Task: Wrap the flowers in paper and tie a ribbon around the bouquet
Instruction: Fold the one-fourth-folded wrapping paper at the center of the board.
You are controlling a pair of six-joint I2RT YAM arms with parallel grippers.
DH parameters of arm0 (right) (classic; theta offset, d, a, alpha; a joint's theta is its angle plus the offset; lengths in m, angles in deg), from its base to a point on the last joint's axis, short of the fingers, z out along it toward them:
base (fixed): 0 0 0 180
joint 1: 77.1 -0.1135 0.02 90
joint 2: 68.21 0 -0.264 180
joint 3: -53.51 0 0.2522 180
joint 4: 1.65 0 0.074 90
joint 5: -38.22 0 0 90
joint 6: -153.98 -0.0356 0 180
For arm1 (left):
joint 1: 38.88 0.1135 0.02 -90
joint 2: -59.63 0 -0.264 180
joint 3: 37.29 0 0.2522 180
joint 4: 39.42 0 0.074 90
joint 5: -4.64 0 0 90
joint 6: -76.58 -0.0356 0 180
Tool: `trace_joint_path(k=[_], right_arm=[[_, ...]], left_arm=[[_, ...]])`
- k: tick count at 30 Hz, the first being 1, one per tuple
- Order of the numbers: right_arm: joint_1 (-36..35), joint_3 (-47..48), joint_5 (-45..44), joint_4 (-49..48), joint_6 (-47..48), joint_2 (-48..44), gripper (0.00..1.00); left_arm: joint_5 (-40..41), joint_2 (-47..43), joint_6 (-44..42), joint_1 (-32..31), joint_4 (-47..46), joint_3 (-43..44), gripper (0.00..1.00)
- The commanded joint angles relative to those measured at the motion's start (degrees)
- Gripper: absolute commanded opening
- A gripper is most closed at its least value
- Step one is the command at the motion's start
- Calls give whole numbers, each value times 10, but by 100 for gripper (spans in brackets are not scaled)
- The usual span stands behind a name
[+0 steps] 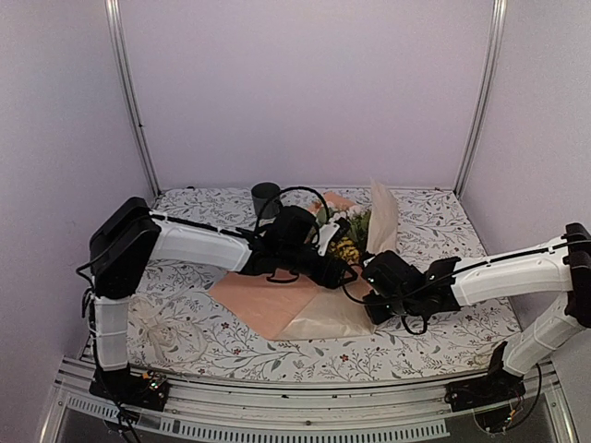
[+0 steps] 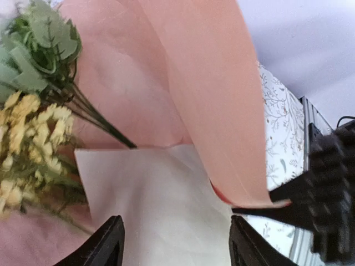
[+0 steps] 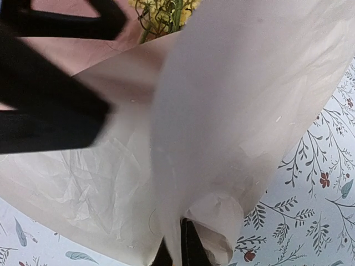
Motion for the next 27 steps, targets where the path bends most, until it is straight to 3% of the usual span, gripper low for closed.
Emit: trace_joint_path(k=[1, 6, 16, 27], right_arm=[[-1, 5, 4, -20, 25, 3, 0], [-2, 14, 18, -29, 59, 12, 0], [-52, 83, 0, -39, 152, 70, 0], [-59, 98, 116, -131, 183, 156, 0]], left_arm=[[5, -100, 59, 3, 8, -132, 66], [24, -113, 91, -11, -17, -217, 63], [66, -24, 101, -13, -5, -187, 49], [61, -37, 117, -3, -79, -235, 44]])
